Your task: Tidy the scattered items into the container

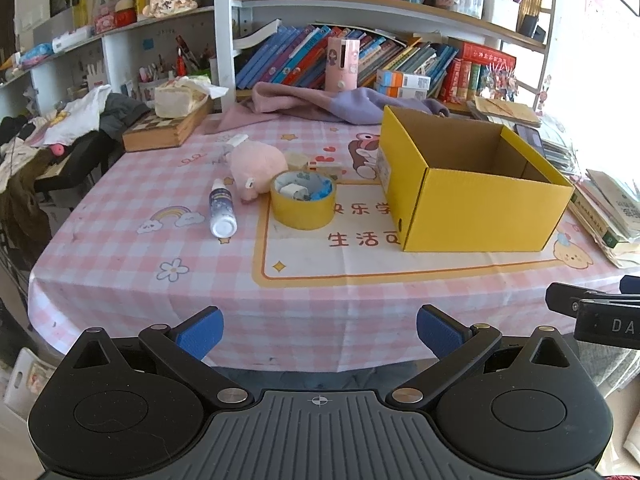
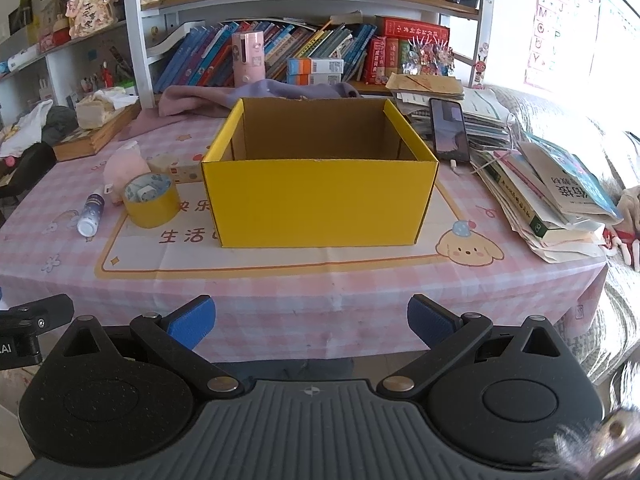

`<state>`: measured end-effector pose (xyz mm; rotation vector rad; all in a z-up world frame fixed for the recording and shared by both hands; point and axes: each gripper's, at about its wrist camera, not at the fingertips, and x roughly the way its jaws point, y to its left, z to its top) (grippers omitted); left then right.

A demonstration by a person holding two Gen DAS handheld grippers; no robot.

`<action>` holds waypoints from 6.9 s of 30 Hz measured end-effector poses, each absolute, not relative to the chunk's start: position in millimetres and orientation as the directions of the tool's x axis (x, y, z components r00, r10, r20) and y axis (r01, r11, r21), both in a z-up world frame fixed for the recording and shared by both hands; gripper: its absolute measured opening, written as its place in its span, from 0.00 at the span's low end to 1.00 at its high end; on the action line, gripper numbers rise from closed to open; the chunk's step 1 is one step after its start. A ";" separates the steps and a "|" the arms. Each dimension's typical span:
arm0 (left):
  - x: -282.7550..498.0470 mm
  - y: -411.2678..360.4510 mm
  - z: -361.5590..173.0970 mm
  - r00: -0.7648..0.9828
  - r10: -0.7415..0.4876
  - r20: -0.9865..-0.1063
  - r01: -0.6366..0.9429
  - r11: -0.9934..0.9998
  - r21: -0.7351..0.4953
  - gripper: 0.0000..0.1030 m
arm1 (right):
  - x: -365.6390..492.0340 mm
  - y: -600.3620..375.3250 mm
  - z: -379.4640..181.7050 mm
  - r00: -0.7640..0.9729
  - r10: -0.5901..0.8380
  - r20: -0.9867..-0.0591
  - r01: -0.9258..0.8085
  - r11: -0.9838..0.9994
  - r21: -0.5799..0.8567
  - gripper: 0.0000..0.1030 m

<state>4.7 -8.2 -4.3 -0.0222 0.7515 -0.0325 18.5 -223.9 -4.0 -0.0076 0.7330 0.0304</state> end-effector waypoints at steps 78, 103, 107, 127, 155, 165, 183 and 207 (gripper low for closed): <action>14.2 0.1 -15.0 0.697 -0.021 -0.717 0.012 1.000 -0.018 1.00 | 27.4 -206.6 -10.4 0.720 0.053 -0.692 -0.084 0.996 -0.012 1.00; 9.8 42.8 -14.7 0.715 0.040 -0.698 -0.064 0.998 -0.009 1.00 | 38.2 -142.6 -3.6 0.706 0.223 -0.672 -0.309 0.951 -0.009 0.92; 12.6 50.8 -15.7 0.714 0.034 -0.699 -0.086 0.996 -0.039 1.00 | 41.2 -134.0 -2.6 0.703 0.240 -0.669 -0.342 0.939 -0.023 0.92; 79.3 85.1 -26.6 0.723 0.115 -0.681 -0.161 0.987 -0.004 0.99 | 118.5 -84.5 -7.1 0.707 0.328 -0.627 -0.458 0.887 -0.053 0.92; 216.1 92.7 -78.8 0.603 0.046 -0.797 -0.023 0.999 0.040 0.71 | 270.4 -17.8 -56.0 0.531 0.324 -0.783 -0.544 0.839 -0.022 0.95; 232.0 117.8 -89.2 0.542 0.027 -0.840 -0.056 0.998 -0.004 0.45 | 303.6 -9.0 -82.0 0.416 0.302 -0.857 -0.502 0.863 0.060 0.95; 228.0 160.0 -69.4 0.637 -0.090 -0.766 -0.220 0.931 -0.292 0.30 | 300.6 -19.8 -52.6 0.479 0.366 -0.798 -0.492 0.865 0.102 0.83; 110.2 154.6 -11.1 0.765 -0.202 -0.612 -0.206 0.824 -0.529 0.30 | 193.5 -60.0 9.4 0.540 0.490 -0.684 -0.564 0.814 0.137 0.83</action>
